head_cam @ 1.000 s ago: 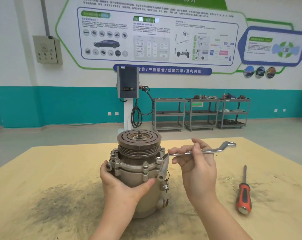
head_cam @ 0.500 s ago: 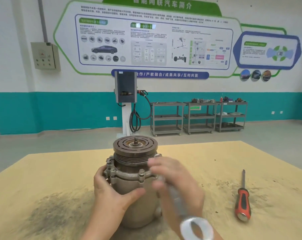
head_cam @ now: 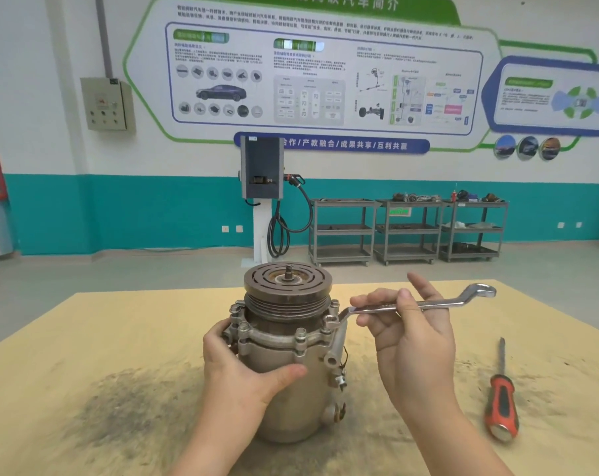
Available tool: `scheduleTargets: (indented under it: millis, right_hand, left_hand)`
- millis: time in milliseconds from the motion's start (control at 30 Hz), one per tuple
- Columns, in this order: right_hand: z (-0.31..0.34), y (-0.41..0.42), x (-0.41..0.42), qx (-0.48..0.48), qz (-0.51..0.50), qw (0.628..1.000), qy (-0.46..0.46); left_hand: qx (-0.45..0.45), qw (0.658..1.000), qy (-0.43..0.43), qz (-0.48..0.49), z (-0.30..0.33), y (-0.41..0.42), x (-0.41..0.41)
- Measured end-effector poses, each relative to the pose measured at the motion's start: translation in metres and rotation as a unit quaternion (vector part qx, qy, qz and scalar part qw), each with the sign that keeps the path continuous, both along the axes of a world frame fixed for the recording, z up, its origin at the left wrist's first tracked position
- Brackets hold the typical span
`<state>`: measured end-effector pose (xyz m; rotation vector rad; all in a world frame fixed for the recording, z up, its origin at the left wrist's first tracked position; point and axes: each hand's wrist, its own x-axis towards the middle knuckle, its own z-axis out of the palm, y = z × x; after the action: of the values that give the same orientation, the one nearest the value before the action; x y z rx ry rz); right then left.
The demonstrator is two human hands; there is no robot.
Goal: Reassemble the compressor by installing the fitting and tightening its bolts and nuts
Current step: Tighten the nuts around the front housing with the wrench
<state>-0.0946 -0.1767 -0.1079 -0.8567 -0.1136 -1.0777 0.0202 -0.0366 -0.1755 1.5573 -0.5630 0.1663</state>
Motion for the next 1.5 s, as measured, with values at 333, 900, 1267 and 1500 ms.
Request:
scheduleTargets:
  millis: [333,900,1267,1500]
  right_hand:
    - [-0.003,-0.013,0.001,-0.089,-0.034,0.99,0.107]
    - [-0.018,0.032,-0.005,-0.484,-0.306,0.819,-0.025]
    - [0.002,-0.005,0.0,0.042,0.046,0.996,0.068]
    - [-0.017,0.005,0.004,-0.243,-0.191,0.951,-0.017]
  left_hand:
    - [0.009,1.0,-0.008,-0.011,0.005,0.004,-0.005]
    - [0.029,1.0,-0.002,0.006,0.003,0.001,-0.003]
    - [0.028,0.999,-0.011,-0.014,0.004,0.003,-0.004]
    - [0.036,0.999,-0.002,-0.016,0.006,0.005,-0.007]
